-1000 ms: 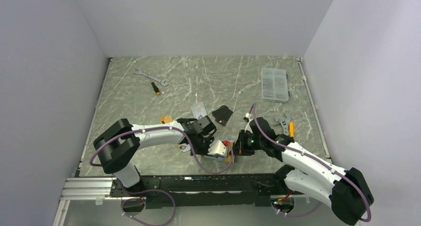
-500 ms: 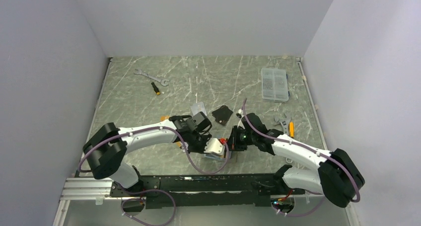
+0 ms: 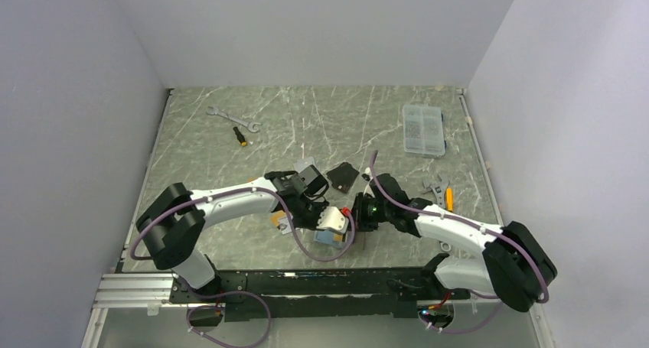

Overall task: Put the credit cards into the card holder
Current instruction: Insert the credit card into the card holder.

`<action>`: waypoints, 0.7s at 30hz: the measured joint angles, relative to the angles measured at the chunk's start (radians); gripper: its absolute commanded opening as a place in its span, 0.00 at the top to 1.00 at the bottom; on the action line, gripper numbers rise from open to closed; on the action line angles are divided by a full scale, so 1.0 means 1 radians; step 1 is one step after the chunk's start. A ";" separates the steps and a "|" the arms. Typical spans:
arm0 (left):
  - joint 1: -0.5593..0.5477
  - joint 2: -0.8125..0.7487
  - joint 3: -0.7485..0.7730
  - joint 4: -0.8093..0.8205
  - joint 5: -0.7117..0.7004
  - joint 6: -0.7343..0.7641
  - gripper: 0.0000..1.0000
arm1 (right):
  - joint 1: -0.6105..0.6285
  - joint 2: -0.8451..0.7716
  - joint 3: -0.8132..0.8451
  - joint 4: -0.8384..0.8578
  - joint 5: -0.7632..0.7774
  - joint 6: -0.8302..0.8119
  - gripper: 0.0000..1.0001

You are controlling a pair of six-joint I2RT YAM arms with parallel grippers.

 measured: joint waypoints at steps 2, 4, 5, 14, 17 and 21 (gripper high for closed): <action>0.000 0.034 0.019 0.015 -0.002 0.000 0.94 | -0.014 -0.037 -0.012 0.001 0.000 0.000 1.00; 0.000 0.053 0.029 0.024 -0.003 0.000 0.94 | -0.028 -0.079 -0.032 0.001 -0.001 0.002 1.00; -0.001 0.060 0.033 0.026 -0.004 0.000 0.94 | -0.036 -0.095 -0.043 0.002 -0.001 0.004 1.00; -0.023 0.092 0.044 0.036 -0.022 0.000 0.96 | -0.048 -0.066 -0.089 0.042 -0.025 0.019 1.00; -0.023 0.089 0.044 0.028 -0.025 0.000 0.96 | -0.048 -0.040 -0.089 0.077 -0.040 0.026 1.00; -0.023 0.070 0.044 0.011 -0.034 0.000 0.96 | -0.048 -0.032 -0.088 0.092 -0.045 0.026 1.00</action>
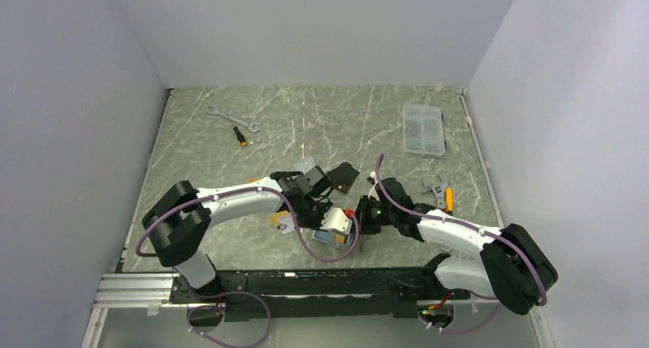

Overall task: Put the credit cards into the card holder
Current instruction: Insert the credit card into the card holder.

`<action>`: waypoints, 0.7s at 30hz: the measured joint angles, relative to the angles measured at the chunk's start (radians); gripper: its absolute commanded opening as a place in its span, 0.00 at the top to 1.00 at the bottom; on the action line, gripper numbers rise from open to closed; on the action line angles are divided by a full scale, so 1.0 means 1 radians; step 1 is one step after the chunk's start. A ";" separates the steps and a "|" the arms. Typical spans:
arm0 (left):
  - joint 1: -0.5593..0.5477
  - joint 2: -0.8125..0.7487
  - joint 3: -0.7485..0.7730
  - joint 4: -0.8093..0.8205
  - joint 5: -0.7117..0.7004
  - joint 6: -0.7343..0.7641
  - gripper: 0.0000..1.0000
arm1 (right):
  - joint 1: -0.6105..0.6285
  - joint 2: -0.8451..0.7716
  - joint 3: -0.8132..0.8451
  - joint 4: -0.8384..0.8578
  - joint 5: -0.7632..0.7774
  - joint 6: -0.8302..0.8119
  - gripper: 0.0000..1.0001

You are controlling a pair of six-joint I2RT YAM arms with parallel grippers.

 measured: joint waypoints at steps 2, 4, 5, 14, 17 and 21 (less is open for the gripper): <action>0.000 -0.016 0.001 -0.009 -0.005 0.000 0.97 | 0.000 0.000 0.000 0.001 0.000 0.000 1.00; 0.001 -0.039 0.007 -0.024 -0.011 0.000 0.97 | 0.000 -0.003 0.000 0.001 0.000 0.000 1.00; 0.001 -0.048 0.015 -0.034 -0.013 0.000 0.97 | 0.000 -0.006 0.000 0.000 0.001 0.000 1.00; 0.001 -0.050 0.092 -0.050 0.000 -0.001 0.97 | 0.000 -0.045 -0.001 -0.001 0.002 0.000 1.00; 0.001 -0.020 0.092 -0.039 0.004 -0.001 0.98 | 0.000 -0.066 -0.001 -0.011 0.002 0.000 1.00; 0.001 0.046 0.092 -0.024 0.003 -0.001 0.98 | -0.002 -0.107 -0.001 -0.057 0.006 -0.002 1.00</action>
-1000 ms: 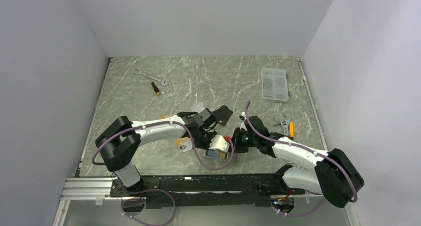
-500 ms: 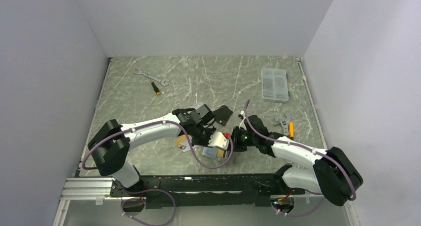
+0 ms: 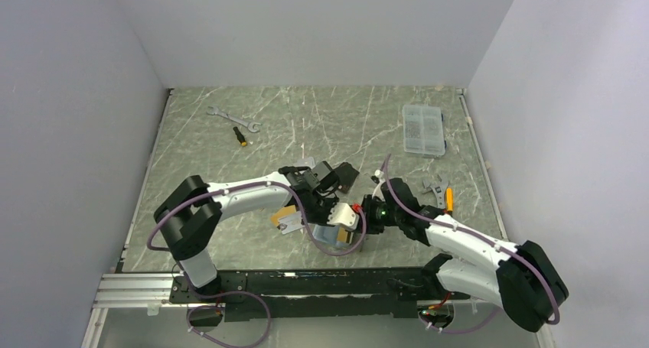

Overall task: Put the credit cards into the card holder
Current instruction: Insert the credit card into the card holder.

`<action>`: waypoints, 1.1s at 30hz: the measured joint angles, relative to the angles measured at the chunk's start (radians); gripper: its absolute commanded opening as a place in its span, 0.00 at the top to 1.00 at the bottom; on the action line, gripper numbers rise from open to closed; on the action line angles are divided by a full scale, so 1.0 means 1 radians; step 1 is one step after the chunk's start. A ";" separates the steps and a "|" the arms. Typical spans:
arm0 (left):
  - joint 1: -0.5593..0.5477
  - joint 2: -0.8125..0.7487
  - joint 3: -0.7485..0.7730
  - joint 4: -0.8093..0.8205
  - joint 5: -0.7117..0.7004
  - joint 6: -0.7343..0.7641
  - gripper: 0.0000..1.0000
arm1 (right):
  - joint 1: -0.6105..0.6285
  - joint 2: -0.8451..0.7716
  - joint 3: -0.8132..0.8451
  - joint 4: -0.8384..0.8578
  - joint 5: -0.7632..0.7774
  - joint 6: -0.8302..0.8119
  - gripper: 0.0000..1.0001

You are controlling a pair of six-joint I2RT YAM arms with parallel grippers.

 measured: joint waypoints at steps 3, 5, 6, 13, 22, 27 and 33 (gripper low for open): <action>0.000 0.036 0.000 0.006 0.003 -0.003 0.98 | -0.020 -0.062 0.000 -0.071 0.007 -0.019 1.00; 0.000 0.041 0.000 0.010 0.010 -0.005 0.98 | -0.066 -0.132 0.007 -0.145 0.011 -0.041 1.00; 0.000 0.041 0.000 0.015 0.018 -0.008 0.98 | -0.098 -0.174 0.019 -0.188 0.015 -0.053 1.00; -0.033 0.040 0.003 0.046 0.064 -0.038 0.98 | -0.175 -0.270 0.144 -0.328 0.031 -0.108 1.00; -0.101 0.092 0.047 0.061 0.126 -0.070 0.97 | -0.175 -0.270 0.152 -0.360 0.031 -0.101 1.00; -0.097 0.095 0.028 0.061 0.131 -0.071 0.96 | -0.175 -0.266 0.151 -0.353 0.032 -0.084 1.00; -0.087 0.070 0.016 0.046 0.139 -0.071 0.96 | -0.175 -0.221 0.149 -0.306 0.030 -0.064 1.00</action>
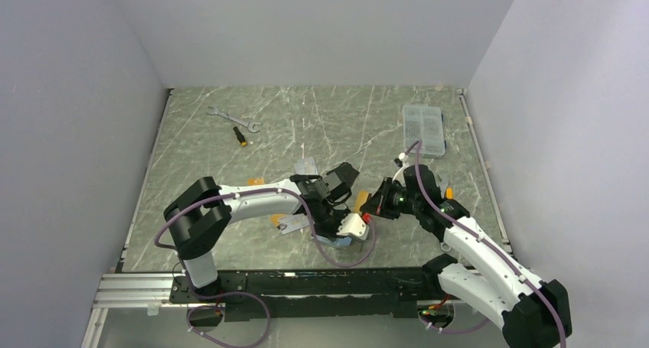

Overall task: Put the credit cards into the card holder
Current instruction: Insert the credit card into the card holder.

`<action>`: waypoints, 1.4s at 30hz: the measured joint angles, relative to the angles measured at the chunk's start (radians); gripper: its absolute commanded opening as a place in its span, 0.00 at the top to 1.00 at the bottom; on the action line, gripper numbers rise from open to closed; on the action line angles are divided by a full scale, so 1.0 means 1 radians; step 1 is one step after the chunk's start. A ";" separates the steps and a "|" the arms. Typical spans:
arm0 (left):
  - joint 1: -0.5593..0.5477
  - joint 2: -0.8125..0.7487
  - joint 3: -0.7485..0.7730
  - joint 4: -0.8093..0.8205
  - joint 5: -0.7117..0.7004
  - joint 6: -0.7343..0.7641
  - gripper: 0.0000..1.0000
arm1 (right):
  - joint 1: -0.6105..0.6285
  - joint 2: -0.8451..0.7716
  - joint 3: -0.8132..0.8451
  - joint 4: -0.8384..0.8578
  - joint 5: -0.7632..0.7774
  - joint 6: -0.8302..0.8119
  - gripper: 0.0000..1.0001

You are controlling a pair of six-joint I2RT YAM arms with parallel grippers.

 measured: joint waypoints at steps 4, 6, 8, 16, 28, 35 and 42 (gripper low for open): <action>-0.013 0.005 0.031 -0.016 0.022 -0.011 0.96 | 0.000 0.016 0.001 0.012 0.002 0.003 1.00; -0.029 0.026 0.071 -0.019 0.036 -0.014 0.96 | 0.000 0.015 0.003 0.012 0.003 0.003 1.00; -0.044 0.053 0.100 -0.009 0.049 -0.015 0.96 | 0.000 0.011 0.004 0.011 0.008 0.003 1.00; -0.060 0.153 0.090 -0.016 0.053 -0.006 0.96 | 0.000 -0.004 -0.042 0.047 0.007 0.026 1.00; 0.023 0.034 0.060 -0.112 0.076 0.013 0.96 | 0.140 0.210 -0.171 0.254 -0.001 0.117 1.00; 0.113 -0.047 0.053 -0.118 0.050 0.054 0.96 | 0.145 0.215 -0.188 0.306 0.011 0.137 1.00; 0.131 0.012 -0.020 -0.047 -0.075 0.101 0.96 | 0.145 0.242 -0.221 0.386 0.000 0.149 1.00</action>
